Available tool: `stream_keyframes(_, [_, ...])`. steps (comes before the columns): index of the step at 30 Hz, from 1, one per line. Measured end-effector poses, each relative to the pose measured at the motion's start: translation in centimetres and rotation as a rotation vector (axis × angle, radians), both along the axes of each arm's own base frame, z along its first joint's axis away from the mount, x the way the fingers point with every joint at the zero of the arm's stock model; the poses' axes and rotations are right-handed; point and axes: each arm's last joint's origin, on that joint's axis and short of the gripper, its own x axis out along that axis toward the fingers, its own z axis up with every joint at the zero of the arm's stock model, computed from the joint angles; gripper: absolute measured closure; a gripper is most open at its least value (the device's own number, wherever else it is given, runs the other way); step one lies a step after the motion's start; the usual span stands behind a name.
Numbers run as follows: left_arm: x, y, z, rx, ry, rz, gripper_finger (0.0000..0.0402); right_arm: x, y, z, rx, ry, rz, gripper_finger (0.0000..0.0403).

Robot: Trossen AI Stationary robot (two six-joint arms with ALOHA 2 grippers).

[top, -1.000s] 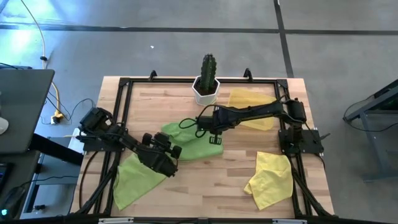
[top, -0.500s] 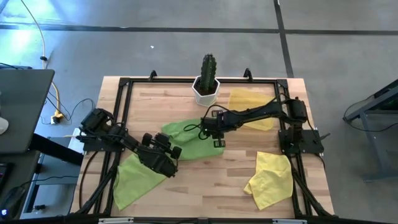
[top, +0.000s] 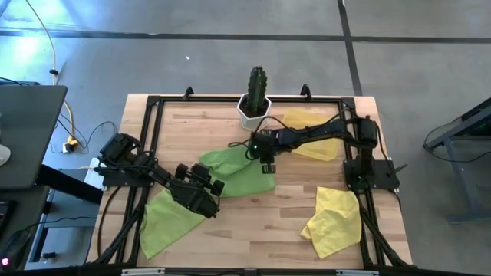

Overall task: Roll microfiber towels into tight, uniform cylinder then place into a basket
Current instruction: Roll the green towel

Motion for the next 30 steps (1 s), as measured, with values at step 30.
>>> stream_keyframes(30, [0.0, 0.0, 0.0, -0.004, 0.002, 0.001, 0.0400, -1.2, -1.6, -1.5, 0.173, -0.014, -0.015, 0.0359])
